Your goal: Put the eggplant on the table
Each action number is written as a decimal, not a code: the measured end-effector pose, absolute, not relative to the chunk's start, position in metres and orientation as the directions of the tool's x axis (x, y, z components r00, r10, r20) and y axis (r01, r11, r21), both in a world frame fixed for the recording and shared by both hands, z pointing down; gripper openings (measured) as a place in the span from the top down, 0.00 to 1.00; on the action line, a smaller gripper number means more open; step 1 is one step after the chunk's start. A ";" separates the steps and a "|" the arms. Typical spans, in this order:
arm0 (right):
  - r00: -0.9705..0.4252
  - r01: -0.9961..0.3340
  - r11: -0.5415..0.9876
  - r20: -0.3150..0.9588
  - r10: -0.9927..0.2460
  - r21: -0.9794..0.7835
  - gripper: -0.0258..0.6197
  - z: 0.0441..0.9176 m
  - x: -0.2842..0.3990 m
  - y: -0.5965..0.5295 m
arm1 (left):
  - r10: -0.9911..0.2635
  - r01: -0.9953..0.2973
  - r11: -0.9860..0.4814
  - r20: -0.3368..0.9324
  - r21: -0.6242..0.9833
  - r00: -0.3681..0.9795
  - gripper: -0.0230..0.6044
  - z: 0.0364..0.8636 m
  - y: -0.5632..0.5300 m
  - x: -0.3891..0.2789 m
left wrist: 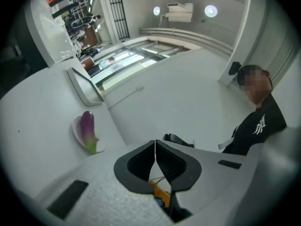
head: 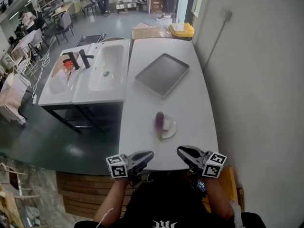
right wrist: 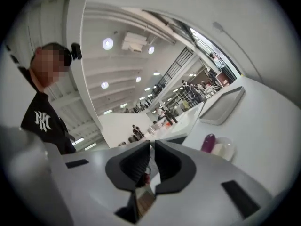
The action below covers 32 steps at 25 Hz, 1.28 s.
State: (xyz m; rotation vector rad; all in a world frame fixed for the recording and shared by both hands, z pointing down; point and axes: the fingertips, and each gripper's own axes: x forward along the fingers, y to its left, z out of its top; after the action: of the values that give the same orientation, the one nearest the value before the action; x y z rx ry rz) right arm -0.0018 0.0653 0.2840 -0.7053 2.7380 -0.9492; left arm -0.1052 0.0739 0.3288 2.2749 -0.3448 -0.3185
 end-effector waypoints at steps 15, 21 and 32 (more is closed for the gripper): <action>-0.918 -0.288 0.818 -0.101 -0.384 -0.498 0.96 0.223 0.019 0.147 | -0.245 -0.082 -0.769 -0.174 0.634 0.954 0.95 0.241 0.159 -0.054; -0.938 -0.241 0.841 -0.106 -0.330 -0.484 0.96 0.225 0.033 0.179 | -0.250 -0.060 -0.777 -0.220 0.626 0.943 0.95 0.233 0.189 -0.041; -0.956 -0.188 0.854 -0.110 -0.272 -0.485 0.96 0.236 0.050 0.211 | -0.207 -0.053 -0.805 -0.196 0.591 0.959 0.95 0.238 0.212 -0.008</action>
State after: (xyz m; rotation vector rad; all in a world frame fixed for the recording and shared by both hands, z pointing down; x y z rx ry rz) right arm 0.0501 0.2111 0.2363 -0.3570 2.8553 -0.7199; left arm -0.0083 0.2116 0.2378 2.4937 -0.1825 -0.3341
